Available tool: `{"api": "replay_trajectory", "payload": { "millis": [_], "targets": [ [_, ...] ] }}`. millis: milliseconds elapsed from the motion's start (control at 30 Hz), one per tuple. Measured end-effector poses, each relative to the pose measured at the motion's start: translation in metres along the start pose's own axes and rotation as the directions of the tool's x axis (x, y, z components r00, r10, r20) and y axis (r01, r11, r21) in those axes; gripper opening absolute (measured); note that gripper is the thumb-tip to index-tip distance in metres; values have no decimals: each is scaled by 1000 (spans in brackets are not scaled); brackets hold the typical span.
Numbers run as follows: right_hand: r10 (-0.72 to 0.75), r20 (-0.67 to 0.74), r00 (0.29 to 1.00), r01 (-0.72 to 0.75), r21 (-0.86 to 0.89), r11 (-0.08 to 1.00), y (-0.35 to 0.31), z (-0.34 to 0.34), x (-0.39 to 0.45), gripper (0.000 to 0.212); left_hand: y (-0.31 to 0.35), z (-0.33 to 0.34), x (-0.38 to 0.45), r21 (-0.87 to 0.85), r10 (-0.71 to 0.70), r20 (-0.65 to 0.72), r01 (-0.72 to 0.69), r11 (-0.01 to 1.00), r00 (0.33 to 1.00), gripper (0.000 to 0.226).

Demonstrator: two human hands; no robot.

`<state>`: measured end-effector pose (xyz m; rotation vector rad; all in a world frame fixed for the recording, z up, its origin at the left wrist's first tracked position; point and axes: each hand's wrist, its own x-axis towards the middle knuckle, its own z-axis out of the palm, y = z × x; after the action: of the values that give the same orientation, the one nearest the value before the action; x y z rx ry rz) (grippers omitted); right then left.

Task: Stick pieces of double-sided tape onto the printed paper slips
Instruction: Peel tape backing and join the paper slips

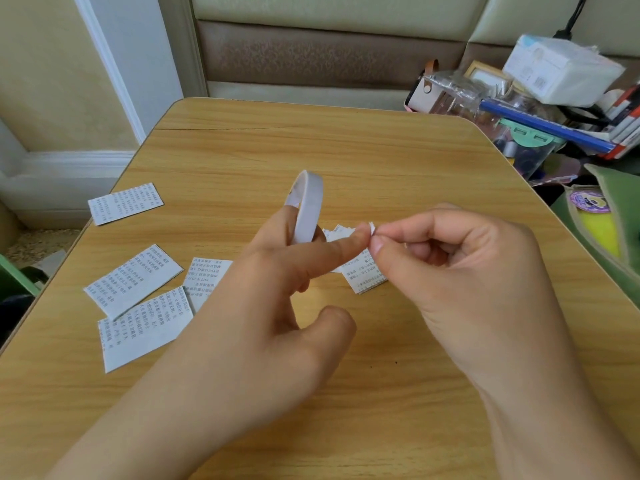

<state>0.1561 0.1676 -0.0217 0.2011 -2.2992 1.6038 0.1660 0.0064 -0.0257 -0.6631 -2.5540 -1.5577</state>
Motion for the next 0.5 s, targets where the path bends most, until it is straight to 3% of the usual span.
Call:
{"api": "replay_trajectory", "payload": {
  "millis": [500],
  "targets": [
    [-8, 14, 1000, 7, 45, 999, -3, -2, 0, 6, -2, -6, 4, -388, -45, 60, 65, 919, 997, 48]
  ]
}}
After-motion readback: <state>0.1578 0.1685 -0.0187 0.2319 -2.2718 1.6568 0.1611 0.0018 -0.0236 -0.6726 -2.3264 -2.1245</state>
